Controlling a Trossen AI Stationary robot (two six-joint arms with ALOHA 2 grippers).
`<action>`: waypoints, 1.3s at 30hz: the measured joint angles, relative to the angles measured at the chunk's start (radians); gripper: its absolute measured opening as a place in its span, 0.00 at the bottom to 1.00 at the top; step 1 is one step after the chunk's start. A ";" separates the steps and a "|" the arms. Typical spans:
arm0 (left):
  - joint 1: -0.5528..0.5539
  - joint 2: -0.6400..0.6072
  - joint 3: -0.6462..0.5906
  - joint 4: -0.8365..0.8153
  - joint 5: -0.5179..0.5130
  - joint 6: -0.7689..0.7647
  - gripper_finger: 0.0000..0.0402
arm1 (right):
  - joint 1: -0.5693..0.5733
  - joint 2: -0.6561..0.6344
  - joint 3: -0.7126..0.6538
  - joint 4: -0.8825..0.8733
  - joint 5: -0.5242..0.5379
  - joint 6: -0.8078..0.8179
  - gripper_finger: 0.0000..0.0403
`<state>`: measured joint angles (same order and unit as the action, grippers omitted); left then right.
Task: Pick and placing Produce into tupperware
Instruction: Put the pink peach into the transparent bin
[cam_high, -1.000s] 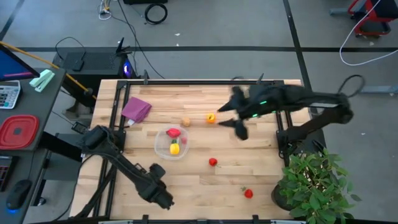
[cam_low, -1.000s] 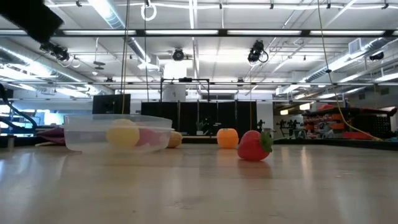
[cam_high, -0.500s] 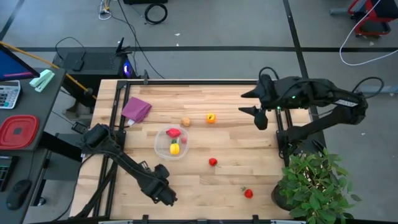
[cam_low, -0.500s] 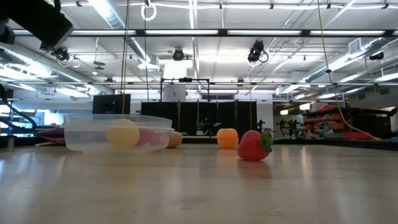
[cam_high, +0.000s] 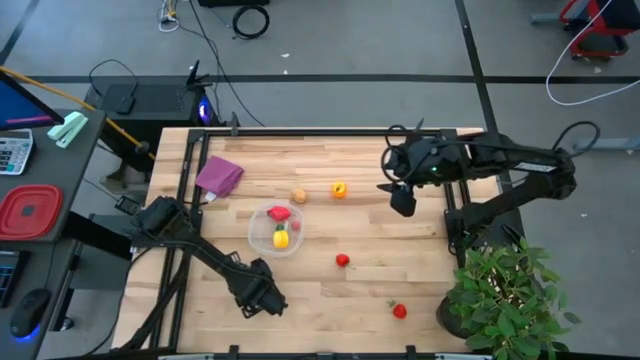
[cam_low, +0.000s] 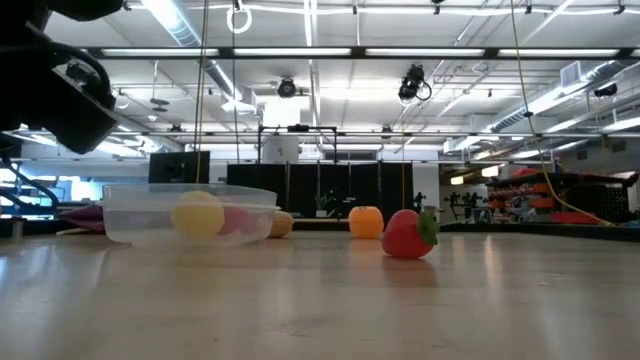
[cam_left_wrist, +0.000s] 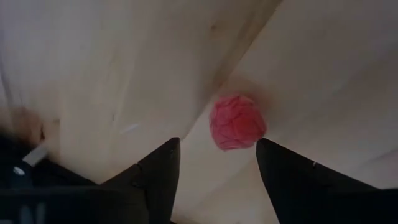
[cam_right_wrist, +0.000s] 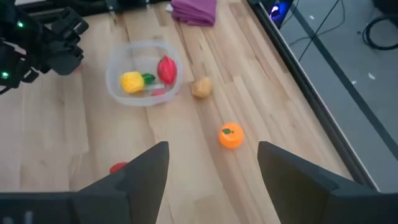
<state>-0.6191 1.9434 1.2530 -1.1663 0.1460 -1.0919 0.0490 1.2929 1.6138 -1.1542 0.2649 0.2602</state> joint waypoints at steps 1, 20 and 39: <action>0.001 0.000 0.000 0.007 0.000 0.007 0.54 | 0.000 0.005 0.000 0.000 0.000 -0.001 0.63; 0.048 -0.004 -0.047 0.132 0.004 0.064 0.46 | 0.000 0.023 0.000 -0.007 0.112 -0.018 0.63; 0.046 -0.004 -0.051 0.081 0.041 0.121 0.32 | 0.000 0.023 0.000 -0.009 0.112 -0.019 0.63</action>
<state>-0.5736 1.9392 1.2018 -1.0856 0.1867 -0.9711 0.0488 1.3159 1.6138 -1.1629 0.3771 0.2417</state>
